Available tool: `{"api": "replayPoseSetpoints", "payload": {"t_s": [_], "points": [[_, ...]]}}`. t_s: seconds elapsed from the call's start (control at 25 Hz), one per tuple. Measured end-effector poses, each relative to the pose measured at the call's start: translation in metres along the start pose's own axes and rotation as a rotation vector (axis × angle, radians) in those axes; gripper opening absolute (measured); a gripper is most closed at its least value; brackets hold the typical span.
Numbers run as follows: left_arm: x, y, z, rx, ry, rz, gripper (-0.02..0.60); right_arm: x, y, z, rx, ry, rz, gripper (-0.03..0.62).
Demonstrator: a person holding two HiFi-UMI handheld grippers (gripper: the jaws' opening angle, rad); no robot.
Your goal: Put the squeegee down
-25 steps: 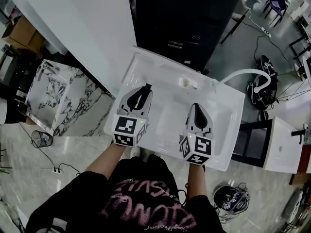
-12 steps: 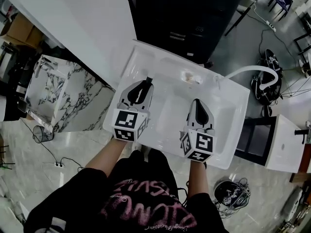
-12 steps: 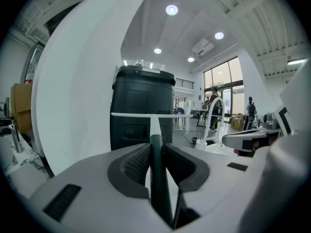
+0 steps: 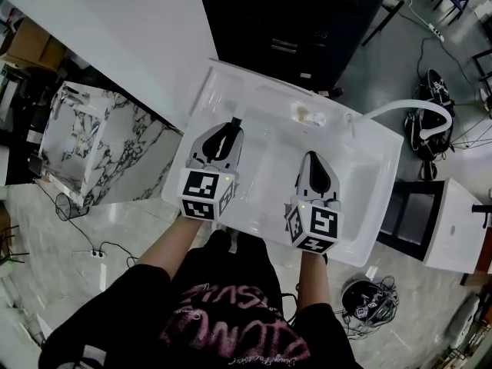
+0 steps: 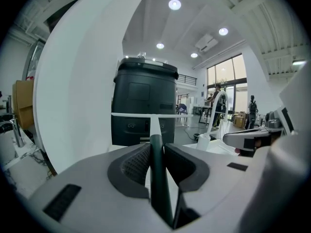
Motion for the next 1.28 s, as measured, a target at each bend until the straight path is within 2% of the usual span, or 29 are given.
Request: {"api": "replayPoseSetpoints", "payload": {"t_s": [0.44, 1.28], "points": [[-0.024, 0.017, 0.013, 0.016, -0.038, 0.047, 0.094, -0.021, 0.015, 0.004, 0.015, 0.009, 0.038, 0.020], [-0.056, 0.033, 0.015, 0.011, -0.042, 0.107, 0.094, -0.054, 0.032, -0.001, 0.004, 0.023, 0.097, 0.020]]}}
Point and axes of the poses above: the fingertips, and each gripper's own axes: y forward along the fingers, z to its left, x out of its top, the point moved 5 cm from there along -y, backward along the fingers, and after that the axes turned 15 degrees about -x, right-handed, at the moved point
